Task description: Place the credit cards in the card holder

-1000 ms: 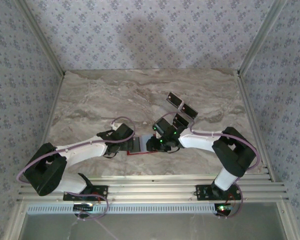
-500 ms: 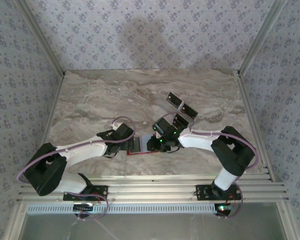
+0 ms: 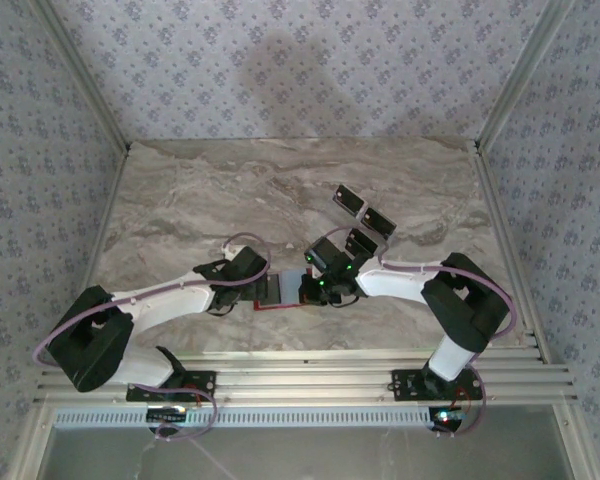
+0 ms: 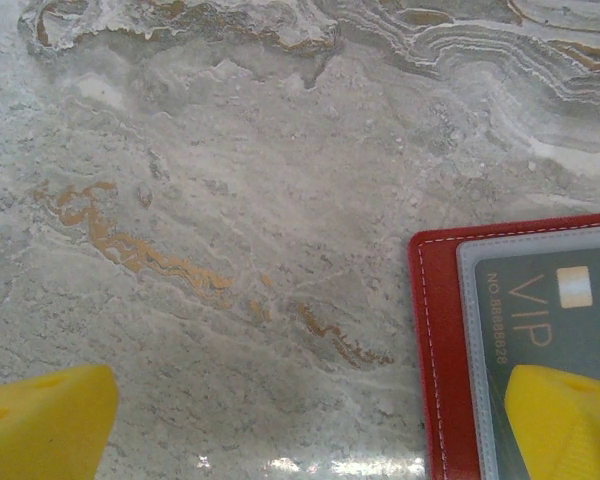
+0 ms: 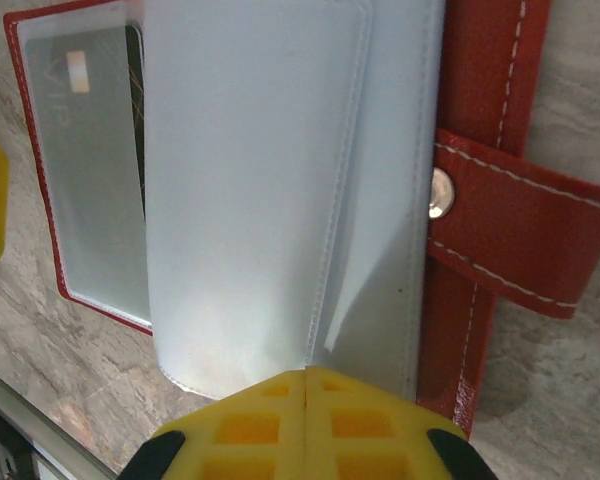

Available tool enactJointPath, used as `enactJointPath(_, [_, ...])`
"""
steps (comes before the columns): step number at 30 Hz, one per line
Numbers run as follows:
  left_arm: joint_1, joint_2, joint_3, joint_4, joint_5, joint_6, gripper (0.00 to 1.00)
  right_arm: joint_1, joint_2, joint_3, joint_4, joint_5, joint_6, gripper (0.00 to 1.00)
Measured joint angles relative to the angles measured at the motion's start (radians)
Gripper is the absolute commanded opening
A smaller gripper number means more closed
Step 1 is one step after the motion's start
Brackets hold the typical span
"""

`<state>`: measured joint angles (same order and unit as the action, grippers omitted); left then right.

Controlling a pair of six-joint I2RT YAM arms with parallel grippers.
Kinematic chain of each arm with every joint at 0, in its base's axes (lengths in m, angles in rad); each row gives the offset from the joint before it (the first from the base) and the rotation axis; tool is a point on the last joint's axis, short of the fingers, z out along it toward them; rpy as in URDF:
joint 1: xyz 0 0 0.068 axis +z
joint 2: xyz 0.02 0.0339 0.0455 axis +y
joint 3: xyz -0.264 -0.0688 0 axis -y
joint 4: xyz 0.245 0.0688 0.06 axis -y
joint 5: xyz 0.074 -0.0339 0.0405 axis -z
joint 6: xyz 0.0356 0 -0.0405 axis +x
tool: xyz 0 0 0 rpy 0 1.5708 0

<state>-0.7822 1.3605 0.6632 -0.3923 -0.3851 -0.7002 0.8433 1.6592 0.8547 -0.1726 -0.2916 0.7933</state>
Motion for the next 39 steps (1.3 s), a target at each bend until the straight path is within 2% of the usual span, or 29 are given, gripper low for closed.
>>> enactJointPath(13, [0.0,-0.098,-0.004,-0.023,-0.055,-0.042,1.0,0.031,0.002,0.103,-0.023,-0.001,-0.005,0.0])
enactJointPath(20, [0.0,-0.142,-0.027,-0.039,-0.069,-0.059,1.0,0.048,0.081,0.196,-0.034,-0.018,-0.019,0.0])
enactJointPath(21, [0.0,-0.147,-0.029,-0.042,-0.073,-0.061,1.0,0.053,0.099,0.216,-0.04,-0.023,-0.023,0.02])
enactJointPath(23, [0.0,-0.156,-0.032,-0.051,-0.078,-0.069,1.0,0.064,0.137,0.261,-0.051,-0.037,-0.031,0.13])
enactJointPath(25, [0.0,-0.169,-0.032,-0.058,-0.084,-0.077,1.0,0.078,0.184,0.333,-0.077,-0.056,-0.049,0.19])
enactJointPath(31, [0.0,-0.215,-0.032,-0.106,-0.129,-0.098,1.0,0.091,0.214,0.41,-0.124,-0.069,-0.084,0.24])
enactJointPath(35, [0.0,-0.223,-0.032,-0.105,-0.126,-0.097,1.0,0.07,0.167,0.39,-0.138,-0.077,-0.105,0.29])
enactJointPath(39, [-0.005,-0.213,-0.032,-0.09,-0.101,-0.08,1.0,-0.017,0.024,0.306,-0.169,-0.069,-0.14,0.44])
